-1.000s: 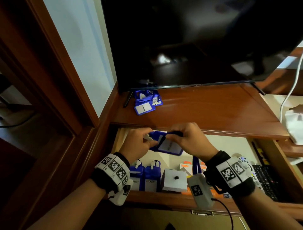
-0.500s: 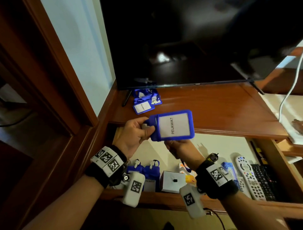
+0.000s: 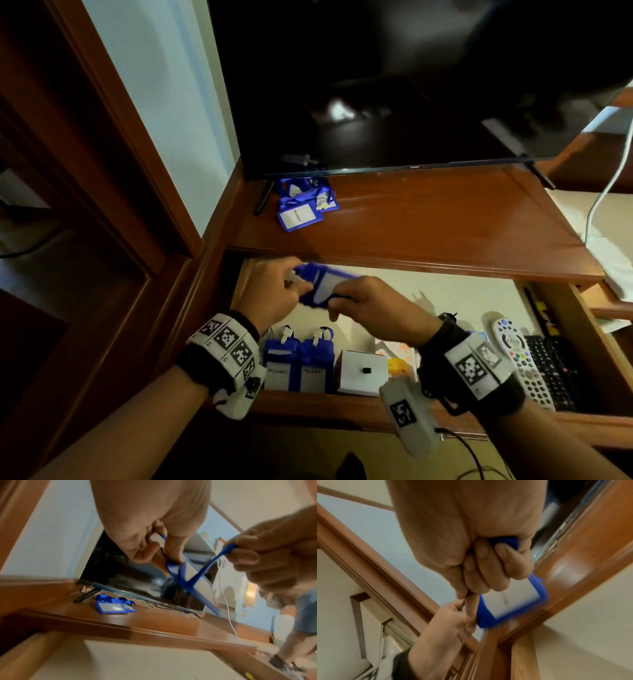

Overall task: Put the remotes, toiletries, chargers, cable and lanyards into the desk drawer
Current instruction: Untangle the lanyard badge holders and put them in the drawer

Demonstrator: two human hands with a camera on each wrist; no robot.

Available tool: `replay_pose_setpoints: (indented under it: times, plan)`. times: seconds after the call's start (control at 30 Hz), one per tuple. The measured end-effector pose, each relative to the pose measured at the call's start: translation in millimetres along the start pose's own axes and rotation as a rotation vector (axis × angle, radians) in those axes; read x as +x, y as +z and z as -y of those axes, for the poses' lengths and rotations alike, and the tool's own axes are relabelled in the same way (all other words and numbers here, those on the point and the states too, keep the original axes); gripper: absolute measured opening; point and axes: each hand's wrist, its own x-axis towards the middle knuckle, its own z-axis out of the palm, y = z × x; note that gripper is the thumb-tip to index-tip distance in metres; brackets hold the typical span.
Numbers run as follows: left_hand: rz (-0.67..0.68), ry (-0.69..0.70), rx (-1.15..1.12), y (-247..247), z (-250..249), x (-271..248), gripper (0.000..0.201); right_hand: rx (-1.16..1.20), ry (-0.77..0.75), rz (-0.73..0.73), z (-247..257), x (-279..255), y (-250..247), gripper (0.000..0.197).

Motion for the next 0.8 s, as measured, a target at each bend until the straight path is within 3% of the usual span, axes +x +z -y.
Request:
replay_pose_setpoints:
  times: [0.1,0.2,0.3,0.4,0.47,0.5,0.53,0.57,0.63,0.8]
  plan:
    - [0.327,0.131,0.072,-7.8,-4.4,-8.7,0.017,-0.031,-0.015,0.008,-5.5,3.3,-16.1,0.024]
    - [0.491,0.127,-0.099,-18.1,-7.7,-10.4,0.019,0.121,-0.003,0.017,-15.2,4.6,-18.3,0.029]
    - [0.446,0.020,-0.534,-18.7,-7.2,-9.5,0.019,0.451,0.001,-0.015,-16.4,3.5,-7.5,0.032]
    - [0.366,0.024,-0.889,-9.2,-5.4,-10.0,0.016,0.680,-0.069,-0.052,-10.9,2.2,2.4,0.035]
    - [0.340,-0.005,-1.138,-2.5,-8.4,-10.1,0.031,0.733,-0.092,-0.070,-12.8,2.4,7.3,0.026]
    - [0.315,-0.042,-1.237,0.3,-9.8,-9.7,0.041,0.724,-0.082,-0.095,-13.9,3.0,9.6,0.009]
    - [0.284,-0.079,-1.307,3.4,-11.7,-9.3,0.044,0.707,-0.053,-0.140,-17.7,5.0,13.6,0.011]
    - [0.249,-0.104,-1.343,6.2,-12.9,-9.4,0.040,0.701,-0.029,-0.176,-19.4,6.8,18.1,0.018]
    - [0.190,-0.134,-1.356,9.8,-14.3,-10.5,0.032,0.792,-0.015,-0.211,-22.4,10.5,28.2,0.011]
    - [0.124,-0.207,-1.269,13.5,-6.5,-12.8,0.031,1.040,0.089,-0.129,-30.8,15.2,40.9,0.016]
